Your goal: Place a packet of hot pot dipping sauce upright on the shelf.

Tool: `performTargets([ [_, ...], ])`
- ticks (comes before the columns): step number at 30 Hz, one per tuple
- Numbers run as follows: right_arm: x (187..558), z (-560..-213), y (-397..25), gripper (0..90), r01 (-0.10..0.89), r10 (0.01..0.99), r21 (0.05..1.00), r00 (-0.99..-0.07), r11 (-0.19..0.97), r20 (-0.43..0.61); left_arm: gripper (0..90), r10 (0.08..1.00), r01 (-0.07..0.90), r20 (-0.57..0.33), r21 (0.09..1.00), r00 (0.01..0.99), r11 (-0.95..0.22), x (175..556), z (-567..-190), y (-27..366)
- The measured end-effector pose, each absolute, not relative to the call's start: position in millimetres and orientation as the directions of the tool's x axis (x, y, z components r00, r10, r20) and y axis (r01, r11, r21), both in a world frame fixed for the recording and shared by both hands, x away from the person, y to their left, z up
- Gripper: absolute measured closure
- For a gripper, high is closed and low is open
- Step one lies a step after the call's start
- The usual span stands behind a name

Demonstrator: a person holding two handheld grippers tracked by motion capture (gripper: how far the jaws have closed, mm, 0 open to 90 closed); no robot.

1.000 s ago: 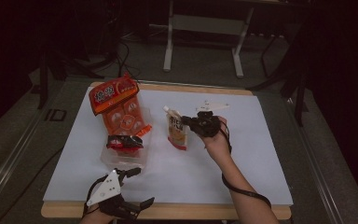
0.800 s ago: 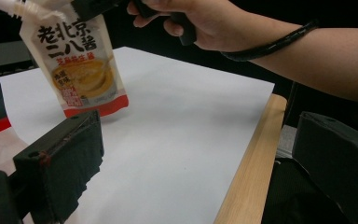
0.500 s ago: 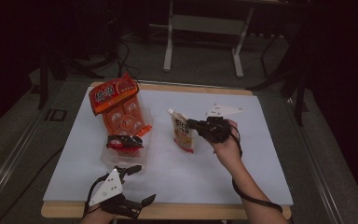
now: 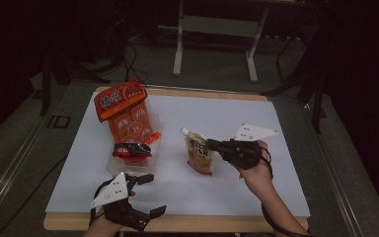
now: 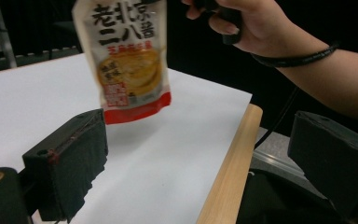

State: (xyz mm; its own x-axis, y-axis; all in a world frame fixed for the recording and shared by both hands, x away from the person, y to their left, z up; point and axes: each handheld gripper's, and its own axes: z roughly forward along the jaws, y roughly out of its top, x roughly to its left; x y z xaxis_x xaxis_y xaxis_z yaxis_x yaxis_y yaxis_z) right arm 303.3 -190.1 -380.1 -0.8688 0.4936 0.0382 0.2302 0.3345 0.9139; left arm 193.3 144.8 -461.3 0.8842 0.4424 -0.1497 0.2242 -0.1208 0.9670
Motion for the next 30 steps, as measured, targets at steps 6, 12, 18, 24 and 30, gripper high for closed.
performTargets([
  [6, 283.8, -374.3, -195.9, 90.0, 0.205, 0.464, 0.923, -0.885, 0.327, 0.032, 5.3, 0.421, 0.209, -0.143, 0.971, 0.896, -0.115, 197.9, -455.5, 145.3],
  [12, 268.3, -366.9, -199.8, 89.9, 0.179, 0.437, 0.933, -0.899, 0.312, 0.027, 6.5, 0.410, 0.205, -0.137, 0.971, 0.902, -0.127, 206.6, -450.9, 140.2],
  [18, 254.7, -361.0, -198.9, 89.9, 0.155, 0.406, 0.939, -0.914, 0.308, 0.017, 9.0, 0.393, 0.197, -0.132, 0.972, 0.910, -0.128, 216.6, -445.0, 134.4],
  [24, 243.5, -357.1, -196.7, 89.9, 0.137, 0.375, 0.944, -0.927, 0.299, 0.016, 12.6, 0.367, 0.174, -0.119, 0.977, 0.923, -0.120, 226.3, -435.0, 126.7],
  [30, 235.1, -357.1, -190.7, 89.9, 0.130, 0.338, 0.942, -0.941, 0.309, 0.019, 14.8, 0.330, 0.172, -0.124, 0.978, 0.936, -0.121, 235.7, -426.0, 119.4],
])
